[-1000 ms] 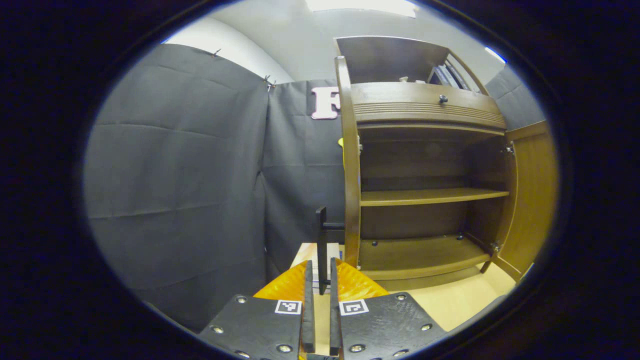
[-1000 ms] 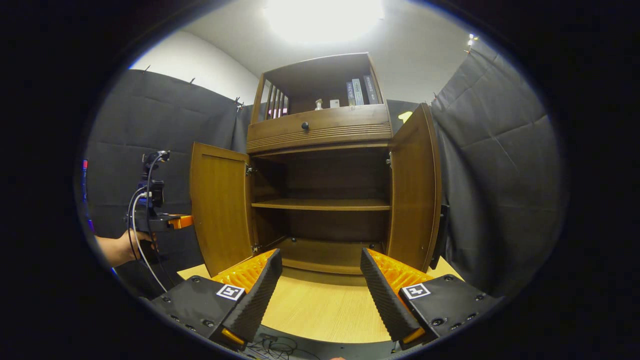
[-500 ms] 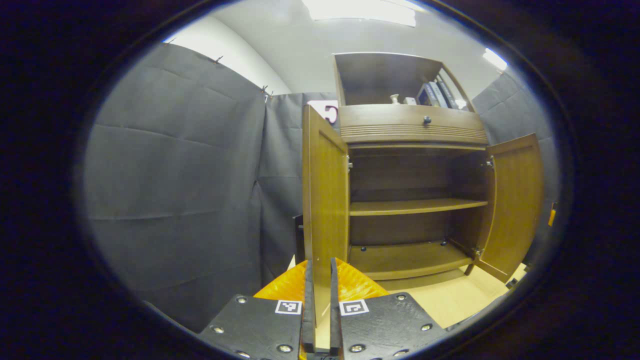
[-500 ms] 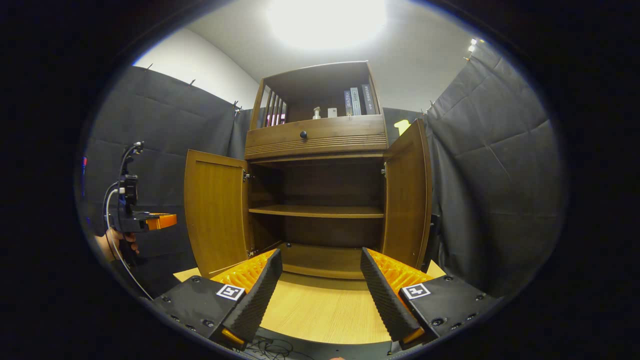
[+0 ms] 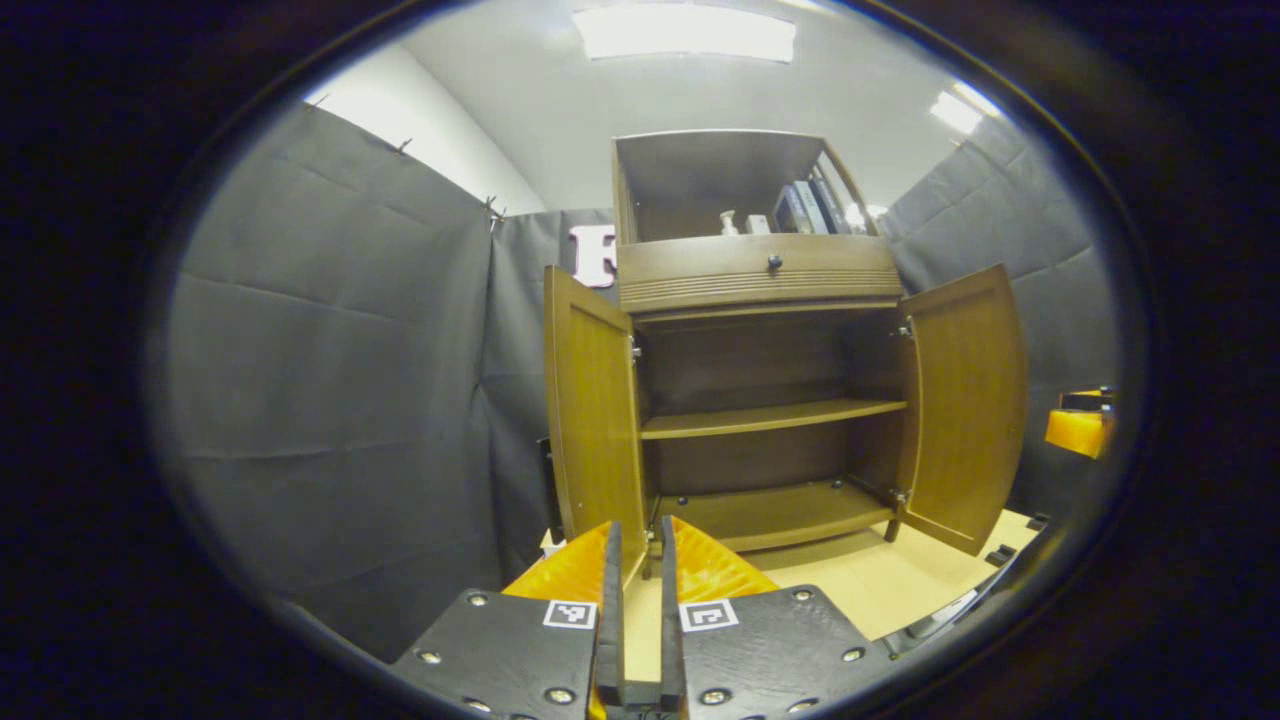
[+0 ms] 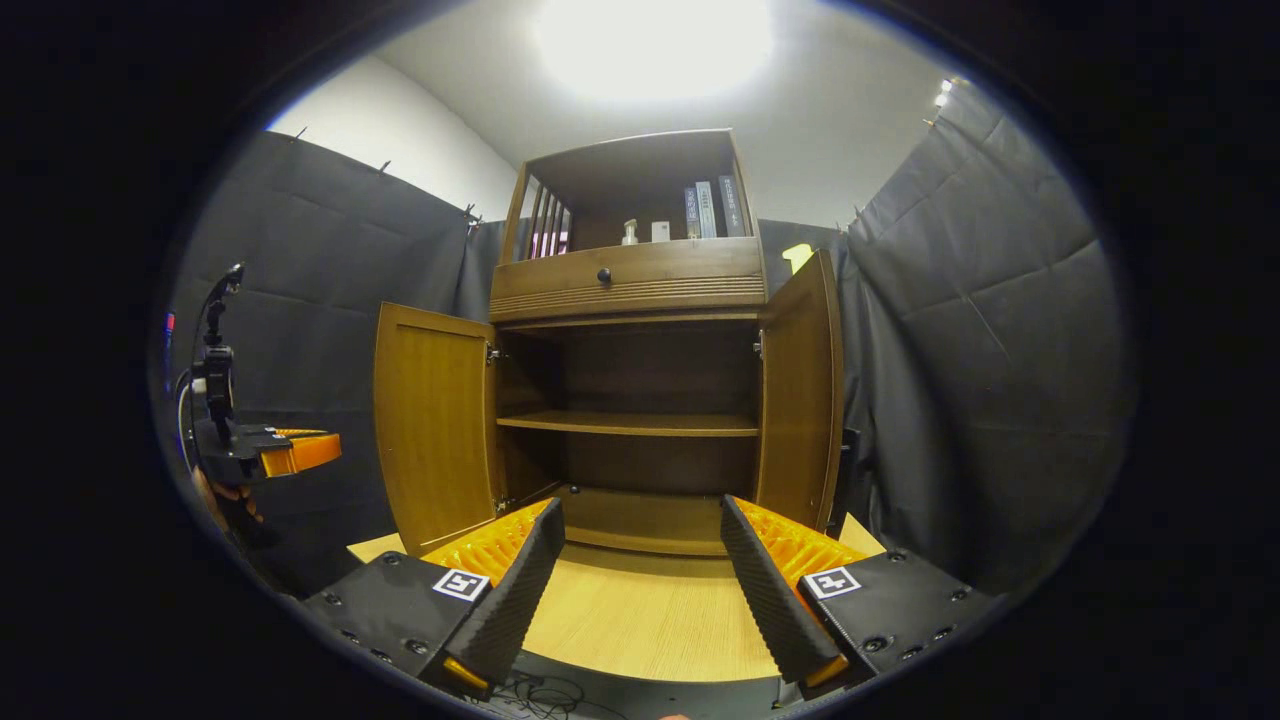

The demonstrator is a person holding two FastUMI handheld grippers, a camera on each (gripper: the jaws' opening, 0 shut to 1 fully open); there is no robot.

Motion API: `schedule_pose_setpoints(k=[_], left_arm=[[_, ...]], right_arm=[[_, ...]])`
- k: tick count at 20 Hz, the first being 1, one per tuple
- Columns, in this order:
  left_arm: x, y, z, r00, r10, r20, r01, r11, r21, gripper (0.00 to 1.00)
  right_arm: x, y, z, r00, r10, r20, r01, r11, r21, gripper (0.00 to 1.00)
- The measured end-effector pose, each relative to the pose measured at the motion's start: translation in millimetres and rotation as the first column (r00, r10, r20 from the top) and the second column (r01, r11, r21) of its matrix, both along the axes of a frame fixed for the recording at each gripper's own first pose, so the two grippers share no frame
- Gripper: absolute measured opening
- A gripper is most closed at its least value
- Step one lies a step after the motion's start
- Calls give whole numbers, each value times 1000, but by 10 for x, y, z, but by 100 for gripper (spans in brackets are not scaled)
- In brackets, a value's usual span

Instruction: Open the right door of the double-door shoe cabinet with the right hand, and open the left door with the left hand.

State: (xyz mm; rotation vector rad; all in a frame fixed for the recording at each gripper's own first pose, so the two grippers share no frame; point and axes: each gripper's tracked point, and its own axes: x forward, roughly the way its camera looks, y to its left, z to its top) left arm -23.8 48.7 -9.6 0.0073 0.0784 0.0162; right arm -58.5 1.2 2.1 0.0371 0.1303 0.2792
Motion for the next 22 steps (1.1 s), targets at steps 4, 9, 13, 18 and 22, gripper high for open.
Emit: schedule_pose_setpoints(k=[4, 9, 13, 18, 22], left_arm=[[-73, -68, -54, 1000, -1, -13, 0, 999, -35, 46], [-135, 42, -76, 999, 33, -4, -33, 999, -36, 87], [-135, 36, -33, 999, 34, 12, -34, 999, -23, 95], [-117, -62, 36, 999, 19, 35, -18, 1000, -4, 95], [-115, -81, 18, 999, 18, 36, -19, 1000, 8, 95]], right_arm=[[-25, 20, 8, 1000, 0, 2, 0, 1000, -13, 94], [-23, 66, 32, 1000, 2, 12, -2, 1000, -15, 94], [-5, 57, 22, 1000, 4, 10, -4, 1000, -10, 98], [14, -30, -13, 1000, -10, 2, 10, 1000, -4, 98], [17, -87, -59, 1000, -27, -12, 27, 1000, 7, 98]])
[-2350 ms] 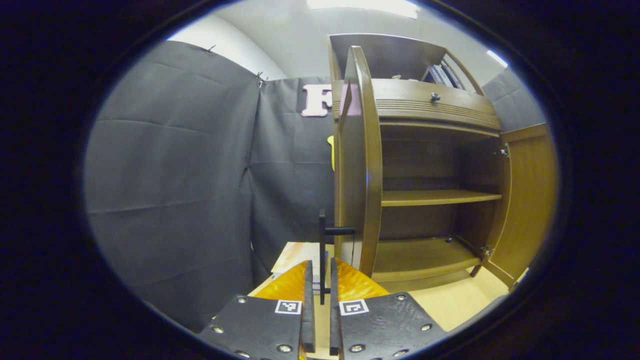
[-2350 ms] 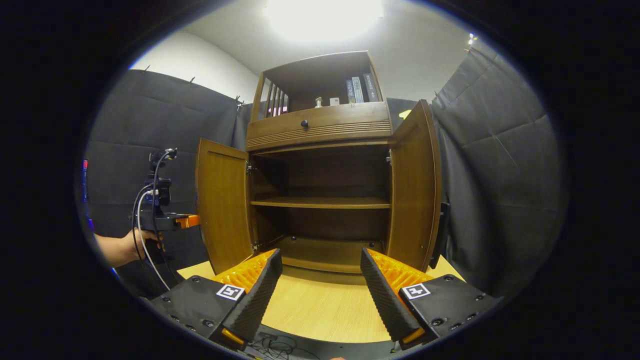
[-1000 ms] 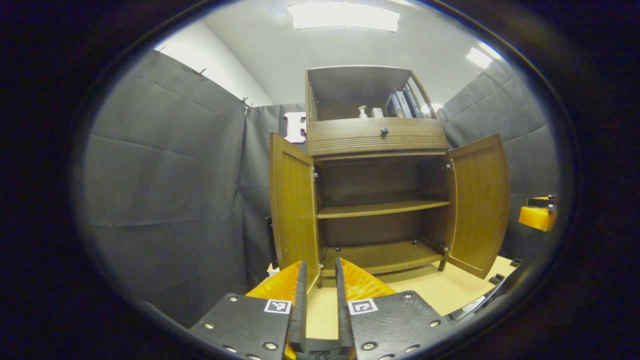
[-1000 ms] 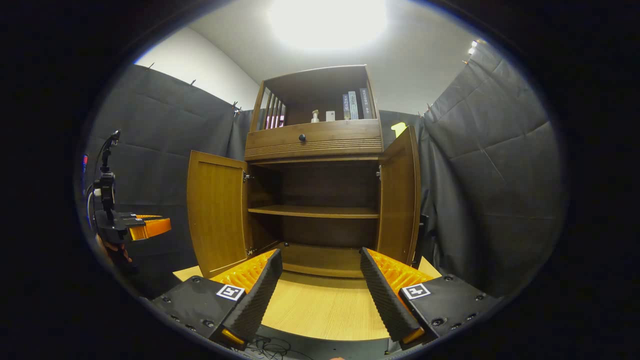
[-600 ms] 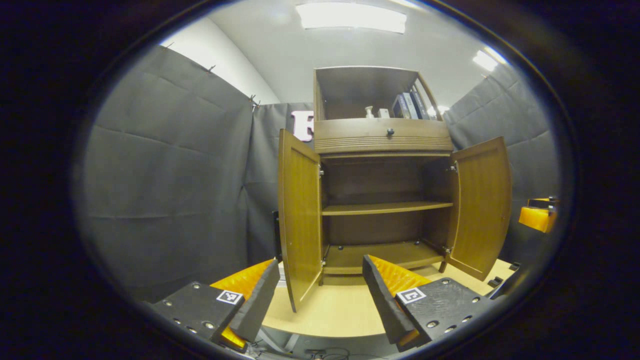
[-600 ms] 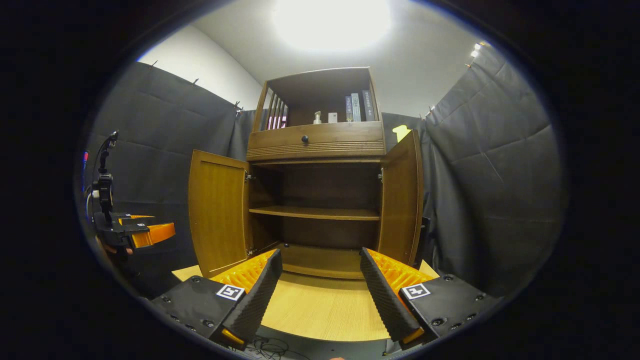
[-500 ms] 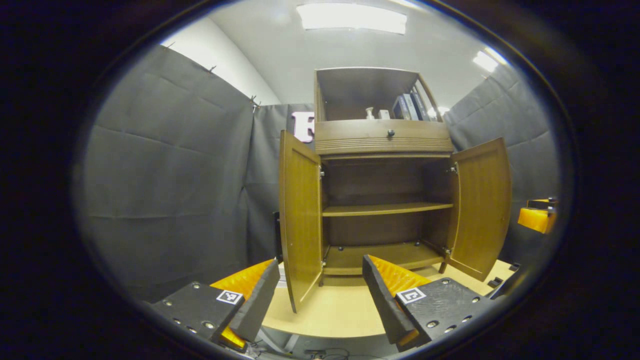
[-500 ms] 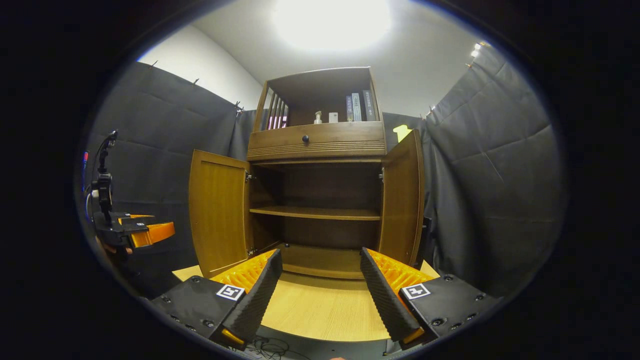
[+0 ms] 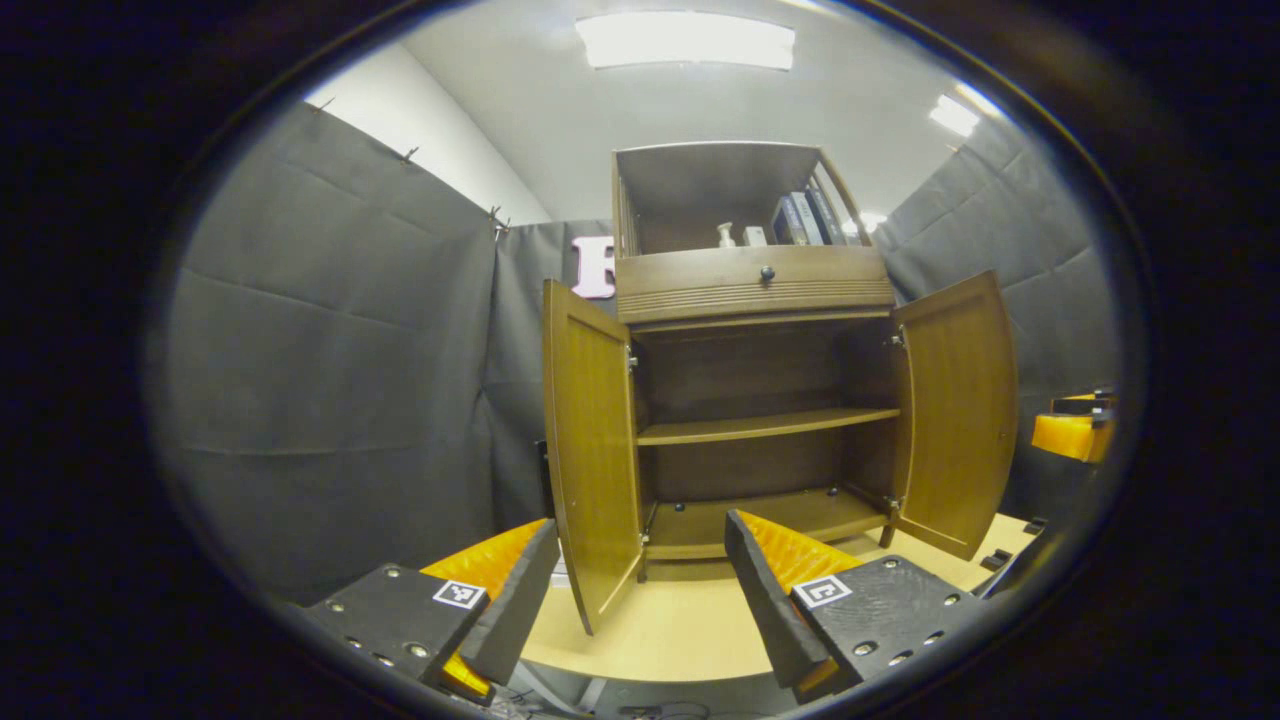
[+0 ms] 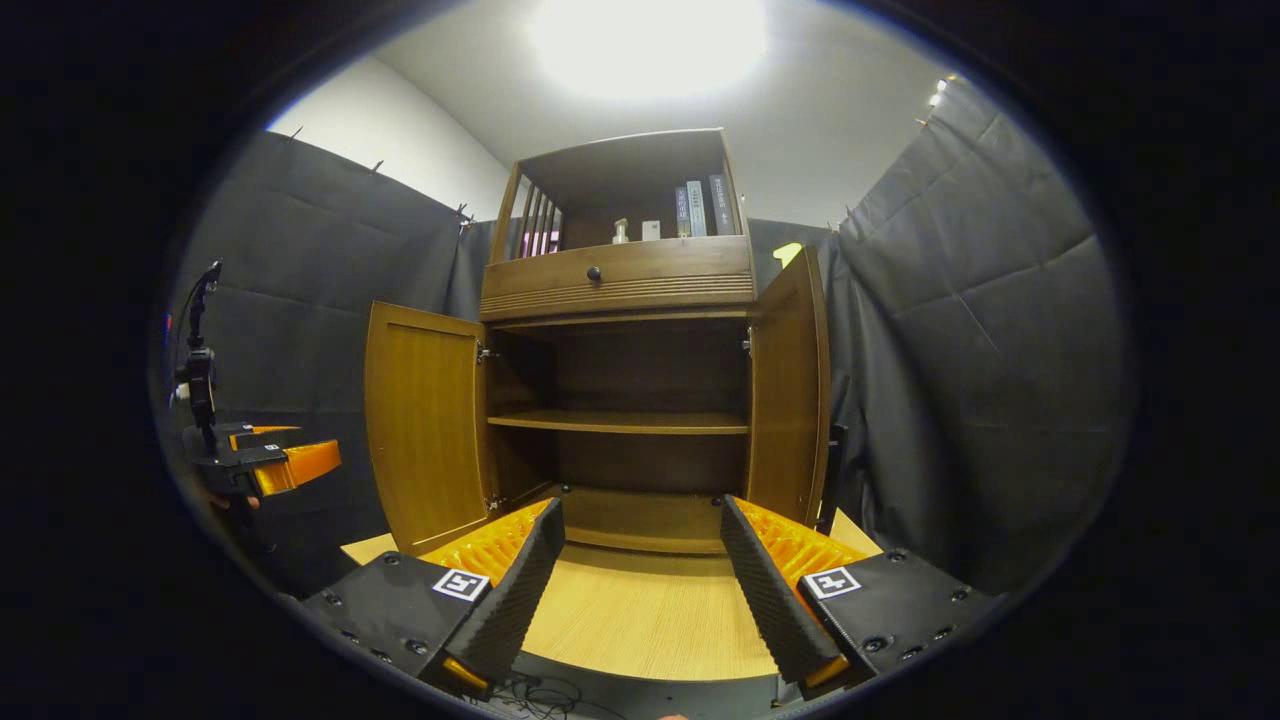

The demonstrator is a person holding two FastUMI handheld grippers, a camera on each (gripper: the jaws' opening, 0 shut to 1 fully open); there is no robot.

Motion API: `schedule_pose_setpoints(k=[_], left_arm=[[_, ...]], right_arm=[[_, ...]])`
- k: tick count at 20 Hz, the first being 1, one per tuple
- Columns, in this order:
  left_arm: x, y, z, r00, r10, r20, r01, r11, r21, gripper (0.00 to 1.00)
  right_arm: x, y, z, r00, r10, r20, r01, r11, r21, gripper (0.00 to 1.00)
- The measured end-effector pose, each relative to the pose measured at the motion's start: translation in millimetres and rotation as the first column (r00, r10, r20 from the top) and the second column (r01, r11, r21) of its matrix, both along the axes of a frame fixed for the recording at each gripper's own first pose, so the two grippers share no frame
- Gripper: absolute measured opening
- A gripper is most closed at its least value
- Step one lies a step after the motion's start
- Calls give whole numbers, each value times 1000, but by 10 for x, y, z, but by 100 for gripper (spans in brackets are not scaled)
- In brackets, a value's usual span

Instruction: Open the right door of the double-door shoe cabinet with the right hand, and open the left door with the left hand.

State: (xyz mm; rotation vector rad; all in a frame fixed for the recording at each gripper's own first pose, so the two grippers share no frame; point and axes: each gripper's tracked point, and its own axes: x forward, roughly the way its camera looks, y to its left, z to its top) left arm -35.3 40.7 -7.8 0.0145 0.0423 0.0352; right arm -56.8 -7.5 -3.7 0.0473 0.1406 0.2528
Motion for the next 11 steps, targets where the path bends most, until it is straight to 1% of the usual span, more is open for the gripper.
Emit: schedule_pose_setpoints(k=[1, 2, 3, 11], left_arm=[[8, -21, -2, 1000, -6, 0, 6, 1000, 1, 95], [12, -30, -16, 1000, -9, -1, 9, 1000, 2, 95], [14, -33, -20, 1000, -12, -4, 12, 1000, 4, 95], [-6, -5, 30, 1000, 1, 9, -1, 1000, -2, 95]], right_arm=[[-3, -6, 4, 1000, -1, -1, 1, 1000, -2, 94], [-7, 6, -4, 1000, -2, -1, 2, 1000, -4, 94], [-3, 7, 0, 1000, -1, 2, 1, 1000, -4, 98], [22, 27, 14, 1000, 14, 11, -14, 1000, -6, 98]])
